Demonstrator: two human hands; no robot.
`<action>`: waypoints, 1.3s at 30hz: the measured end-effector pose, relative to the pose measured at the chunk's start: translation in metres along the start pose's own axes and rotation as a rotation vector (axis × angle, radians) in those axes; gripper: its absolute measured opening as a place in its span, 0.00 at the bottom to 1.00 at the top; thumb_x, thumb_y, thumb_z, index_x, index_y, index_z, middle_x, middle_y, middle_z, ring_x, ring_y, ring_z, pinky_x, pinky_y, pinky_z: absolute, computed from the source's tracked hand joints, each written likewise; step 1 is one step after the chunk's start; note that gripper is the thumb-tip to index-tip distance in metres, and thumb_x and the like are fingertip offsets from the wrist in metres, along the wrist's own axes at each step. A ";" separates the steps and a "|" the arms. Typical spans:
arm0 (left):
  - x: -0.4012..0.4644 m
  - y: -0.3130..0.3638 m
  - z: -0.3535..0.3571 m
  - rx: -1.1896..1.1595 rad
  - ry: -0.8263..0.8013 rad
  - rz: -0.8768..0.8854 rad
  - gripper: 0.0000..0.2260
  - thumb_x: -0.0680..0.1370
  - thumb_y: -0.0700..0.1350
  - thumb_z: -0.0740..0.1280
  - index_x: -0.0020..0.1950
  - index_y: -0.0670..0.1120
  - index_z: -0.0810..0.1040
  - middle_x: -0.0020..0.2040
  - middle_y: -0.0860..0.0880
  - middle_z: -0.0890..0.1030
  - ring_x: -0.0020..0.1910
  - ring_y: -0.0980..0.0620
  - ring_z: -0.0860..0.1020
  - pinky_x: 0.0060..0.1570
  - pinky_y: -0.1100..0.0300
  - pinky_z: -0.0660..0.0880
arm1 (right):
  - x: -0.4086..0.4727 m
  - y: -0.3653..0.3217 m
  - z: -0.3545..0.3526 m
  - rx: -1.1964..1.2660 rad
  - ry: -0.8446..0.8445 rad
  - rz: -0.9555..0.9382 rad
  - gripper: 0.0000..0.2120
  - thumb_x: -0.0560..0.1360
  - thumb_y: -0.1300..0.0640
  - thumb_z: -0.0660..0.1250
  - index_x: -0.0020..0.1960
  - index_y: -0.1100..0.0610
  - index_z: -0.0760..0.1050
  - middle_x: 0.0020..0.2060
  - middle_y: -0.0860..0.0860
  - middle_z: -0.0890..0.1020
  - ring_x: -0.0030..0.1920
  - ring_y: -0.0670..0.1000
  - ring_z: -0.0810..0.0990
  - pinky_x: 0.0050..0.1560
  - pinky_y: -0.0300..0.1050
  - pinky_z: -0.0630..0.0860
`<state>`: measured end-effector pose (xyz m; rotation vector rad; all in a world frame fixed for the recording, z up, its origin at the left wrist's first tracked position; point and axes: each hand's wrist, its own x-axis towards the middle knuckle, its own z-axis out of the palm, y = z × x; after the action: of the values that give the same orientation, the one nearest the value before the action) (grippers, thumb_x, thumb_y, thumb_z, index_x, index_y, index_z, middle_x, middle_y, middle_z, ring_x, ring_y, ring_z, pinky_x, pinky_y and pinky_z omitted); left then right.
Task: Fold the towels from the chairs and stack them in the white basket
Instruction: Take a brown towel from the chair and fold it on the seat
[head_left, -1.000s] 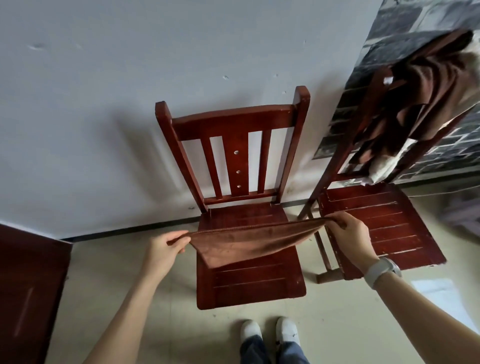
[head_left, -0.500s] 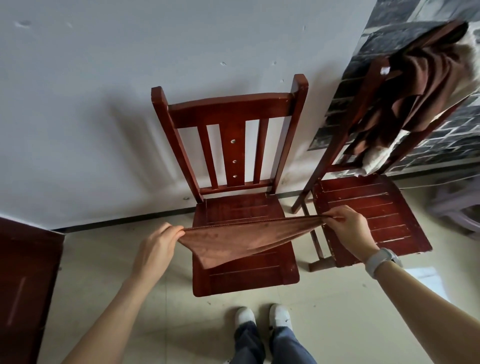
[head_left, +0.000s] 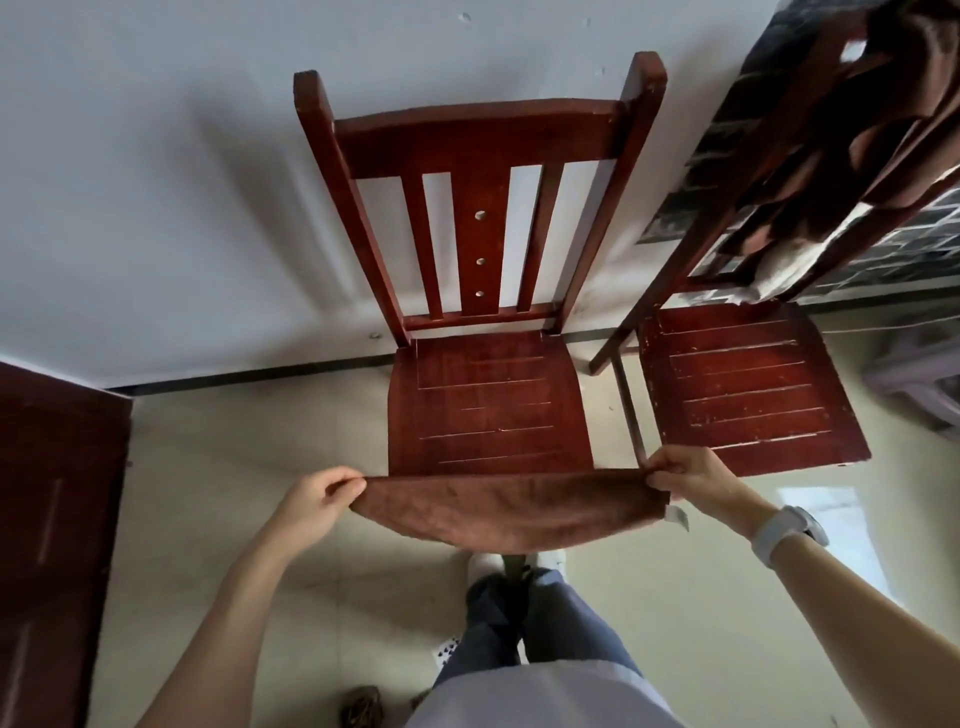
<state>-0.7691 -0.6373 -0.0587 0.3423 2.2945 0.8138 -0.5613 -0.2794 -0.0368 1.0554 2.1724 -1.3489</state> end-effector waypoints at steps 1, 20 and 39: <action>0.006 0.002 0.001 -0.010 0.048 -0.006 0.06 0.76 0.37 0.64 0.48 0.38 0.80 0.44 0.45 0.80 0.44 0.50 0.75 0.40 0.74 0.67 | 0.005 -0.001 0.000 0.016 0.001 0.002 0.07 0.70 0.72 0.65 0.37 0.63 0.76 0.28 0.54 0.75 0.31 0.50 0.72 0.29 0.29 0.69; 0.271 -0.026 0.082 0.240 0.404 -0.117 0.12 0.78 0.44 0.63 0.53 0.39 0.81 0.52 0.37 0.80 0.51 0.38 0.76 0.46 0.53 0.70 | 0.308 -0.003 0.029 -0.171 0.293 0.082 0.08 0.72 0.59 0.66 0.49 0.58 0.80 0.40 0.54 0.80 0.40 0.53 0.75 0.42 0.40 0.67; 0.229 -0.084 0.207 0.535 0.239 0.184 0.21 0.79 0.50 0.51 0.72 0.46 0.63 0.73 0.42 0.64 0.72 0.42 0.61 0.68 0.44 0.61 | 0.276 0.069 0.164 -0.860 0.162 -0.590 0.22 0.72 0.55 0.55 0.65 0.55 0.71 0.66 0.60 0.71 0.67 0.62 0.68 0.67 0.69 0.55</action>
<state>-0.8020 -0.5062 -0.3485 0.7352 2.7189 0.3203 -0.6999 -0.2956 -0.3338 0.1958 2.8723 -0.3532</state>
